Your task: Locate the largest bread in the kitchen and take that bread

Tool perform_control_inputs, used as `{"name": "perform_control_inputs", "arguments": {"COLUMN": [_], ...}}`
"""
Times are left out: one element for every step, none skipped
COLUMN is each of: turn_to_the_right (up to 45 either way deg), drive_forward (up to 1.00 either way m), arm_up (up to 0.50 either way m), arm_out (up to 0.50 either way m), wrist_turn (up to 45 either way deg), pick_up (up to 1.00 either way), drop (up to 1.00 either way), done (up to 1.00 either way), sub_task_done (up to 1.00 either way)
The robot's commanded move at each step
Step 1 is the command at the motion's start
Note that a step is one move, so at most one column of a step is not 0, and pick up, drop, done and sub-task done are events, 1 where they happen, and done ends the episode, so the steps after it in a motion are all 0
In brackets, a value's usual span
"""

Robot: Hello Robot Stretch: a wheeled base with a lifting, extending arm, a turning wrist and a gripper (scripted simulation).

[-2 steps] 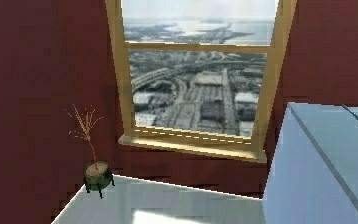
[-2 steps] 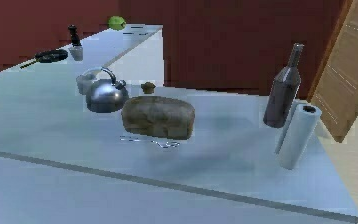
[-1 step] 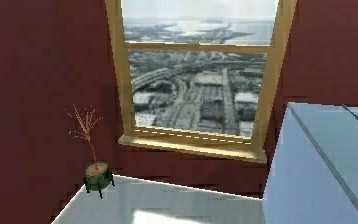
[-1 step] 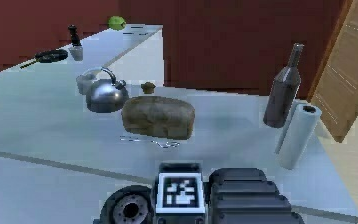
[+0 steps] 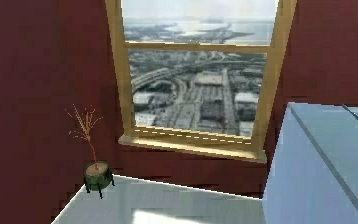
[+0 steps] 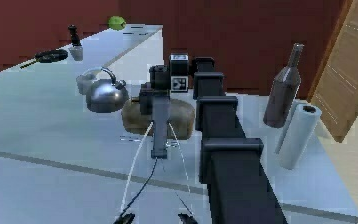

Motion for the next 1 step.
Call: {"name": "perform_control_inputs", "arguments": {"turn_to_the_right": [0.0], "drive_forward": [0.0], "arm_up": [0.0], "arm_out": [0.0], "wrist_turn": [45.0], "pick_up": [0.0], "drop": [0.0], "done": [0.0], "sub_task_done": [0.0]}}
